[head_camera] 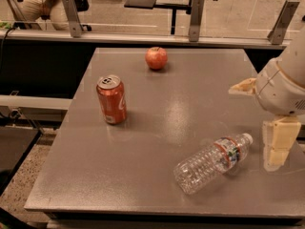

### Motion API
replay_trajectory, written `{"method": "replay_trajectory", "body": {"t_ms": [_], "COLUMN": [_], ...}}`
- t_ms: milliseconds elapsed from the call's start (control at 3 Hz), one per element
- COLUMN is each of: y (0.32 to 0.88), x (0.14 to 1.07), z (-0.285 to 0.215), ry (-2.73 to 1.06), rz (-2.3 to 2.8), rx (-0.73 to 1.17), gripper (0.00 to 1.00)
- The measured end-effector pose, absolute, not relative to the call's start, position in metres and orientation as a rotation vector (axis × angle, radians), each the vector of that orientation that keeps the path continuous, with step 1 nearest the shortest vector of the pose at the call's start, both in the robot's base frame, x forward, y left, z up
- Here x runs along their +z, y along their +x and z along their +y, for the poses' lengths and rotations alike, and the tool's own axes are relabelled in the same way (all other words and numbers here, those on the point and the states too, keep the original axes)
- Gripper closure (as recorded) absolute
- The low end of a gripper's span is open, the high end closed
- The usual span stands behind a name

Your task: Move water bottle near coke can

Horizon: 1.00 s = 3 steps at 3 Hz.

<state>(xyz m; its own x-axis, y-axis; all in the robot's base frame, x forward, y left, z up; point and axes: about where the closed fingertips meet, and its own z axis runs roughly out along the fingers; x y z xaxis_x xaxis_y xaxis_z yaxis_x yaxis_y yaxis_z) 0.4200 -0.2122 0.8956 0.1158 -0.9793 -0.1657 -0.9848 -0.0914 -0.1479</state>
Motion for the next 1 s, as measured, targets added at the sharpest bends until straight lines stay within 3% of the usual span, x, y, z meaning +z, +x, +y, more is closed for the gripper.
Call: {"method": "replay_trajectory", "body": {"t_ms": [333,1000], "y": [0.408,0.396], "x": [0.865,0.843], "z": [-0.196,-0.176], "ry": [-2.272,-2.370], "rz": [1.881,1.792], "rx": [0.105,0.178], "gripper": [0.00,0.47]}}
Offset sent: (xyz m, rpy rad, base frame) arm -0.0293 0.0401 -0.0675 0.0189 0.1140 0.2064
